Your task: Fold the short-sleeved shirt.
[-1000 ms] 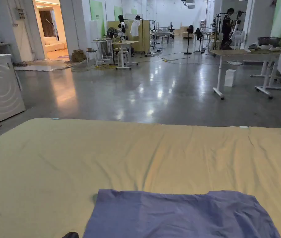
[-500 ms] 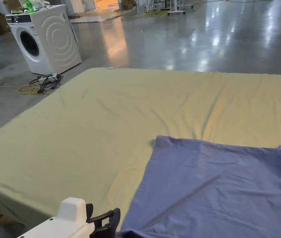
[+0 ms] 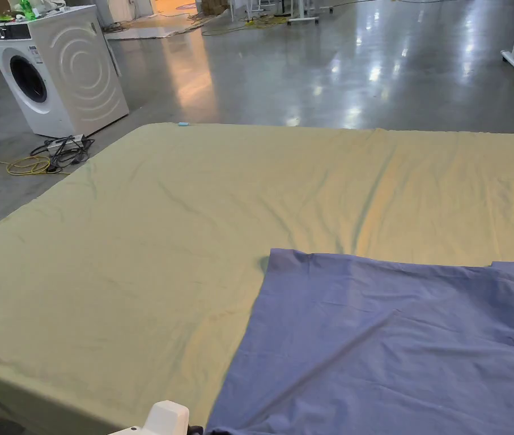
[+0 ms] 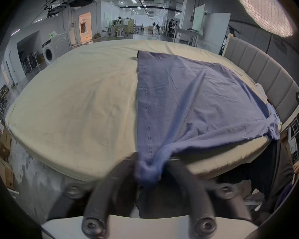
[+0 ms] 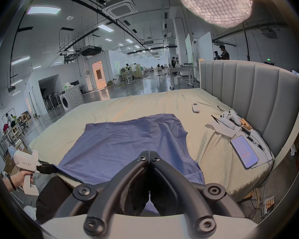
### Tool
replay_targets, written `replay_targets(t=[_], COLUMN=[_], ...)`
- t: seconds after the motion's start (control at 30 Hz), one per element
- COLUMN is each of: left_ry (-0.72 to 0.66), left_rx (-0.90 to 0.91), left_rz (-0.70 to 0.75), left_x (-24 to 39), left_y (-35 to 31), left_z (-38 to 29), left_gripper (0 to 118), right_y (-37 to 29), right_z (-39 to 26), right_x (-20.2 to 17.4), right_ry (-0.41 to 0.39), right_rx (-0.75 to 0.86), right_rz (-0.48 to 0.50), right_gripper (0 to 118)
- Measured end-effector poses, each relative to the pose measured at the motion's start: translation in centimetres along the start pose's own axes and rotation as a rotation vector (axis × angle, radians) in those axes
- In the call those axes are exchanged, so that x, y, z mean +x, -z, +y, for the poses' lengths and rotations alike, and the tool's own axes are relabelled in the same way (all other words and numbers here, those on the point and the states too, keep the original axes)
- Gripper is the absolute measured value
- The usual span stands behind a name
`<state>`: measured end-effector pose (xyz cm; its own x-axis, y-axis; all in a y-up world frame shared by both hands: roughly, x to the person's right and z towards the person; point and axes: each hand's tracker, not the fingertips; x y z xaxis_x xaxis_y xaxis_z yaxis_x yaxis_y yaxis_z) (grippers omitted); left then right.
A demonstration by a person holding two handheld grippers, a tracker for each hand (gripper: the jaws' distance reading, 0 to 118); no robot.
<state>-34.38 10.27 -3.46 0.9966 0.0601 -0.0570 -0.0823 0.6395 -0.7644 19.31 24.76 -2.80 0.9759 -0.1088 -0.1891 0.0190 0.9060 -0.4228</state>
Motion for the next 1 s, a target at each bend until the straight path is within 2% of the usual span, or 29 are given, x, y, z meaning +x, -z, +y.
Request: replay_targets(t=[0.03, 0.1, 0.17, 0.37, 0.4, 0.47, 0.5, 0.63, 0.8, 0.83, 0.87, 0.9, 0.97, 1.0], left_ry=[0.007, -0.007, 0.001, 0.053, 0.051, 0.058, 0.069, 0.167, 0.171, 0.169, 0.163, 0.152, 0.135, 0.126], left_rx=[-0.011, -0.085, -0.067, -0.133, -0.142, -0.165, -0.177, -0.207, -0.226, -0.227, -0.228, -0.228, -0.223, -0.221], left_rz=[-0.003, -0.012, -0.012, 0.015, 0.021, 0.043, 0.056, 0.103, 0.118, 0.116, 0.113, 0.111, 0.11, 0.109], left_x=[0.1, 0.1, 0.2, 1.1, 1.3, 1.8, 2.0, 3.5, 3.1, 3.0, 3.0, 2.9, 2.6, 2.6], left_y=[0.4, 1.2, 1.3, 1.9, 1.9, 2.1, 2.1, 2.7, 3.3, 3.3, 3.3, 3.3, 3.2, 3.2], left_z=[0.1, 0.6, 1.2, 2.2, 2.3, 2.6, 2.7, 3.1, 3.3, 3.3, 3.3, 3.3, 3.1, 3.1], left_gripper=[15, 14, 9, 9, 9, 9, 9, 9, 9, 9, 9, 9, 9, 9], right_y=[-0.1, -0.3, -0.5, 0.0, 0.5, 1.7, 2.2, 5.1, 9.2, 10.0, 10.6, 11.2, 12.1, 11.9], right_z=[-0.2, -0.5, -1.0, -2.2, -2.5, -3.6, -4.1, -5.9, -7.9, -8.1, -8.3, -8.5, -9.3, -9.1], right_x=[0.2, 0.6, 1.1, 4.1, 5.0, 7.1, 7.8, 10.2, 12.7, 13.1, 13.4, 13.7, 14.3, 14.0], right_ry=[0.001, 0.003, 0.001, -0.013, -0.009, 0.012, 0.026, 0.136, 0.263, 0.28, 0.288, 0.294, 0.299, 0.286], right_rx=[0.0, -0.01, -0.019, -0.077, -0.106, -0.187, -0.219, -0.288, -0.396, -0.414, -0.414, -0.424, -0.465, -0.458], right_rz=[-0.005, -0.017, -0.032, -0.112, -0.13, -0.16, -0.174, -0.188, -0.173, -0.169, -0.157, -0.136, -0.106, -0.127], right_gripper=[0, 0, 0, 1, 16, 67, 72, 69, 69, 63, 45, 45, 29, 12])
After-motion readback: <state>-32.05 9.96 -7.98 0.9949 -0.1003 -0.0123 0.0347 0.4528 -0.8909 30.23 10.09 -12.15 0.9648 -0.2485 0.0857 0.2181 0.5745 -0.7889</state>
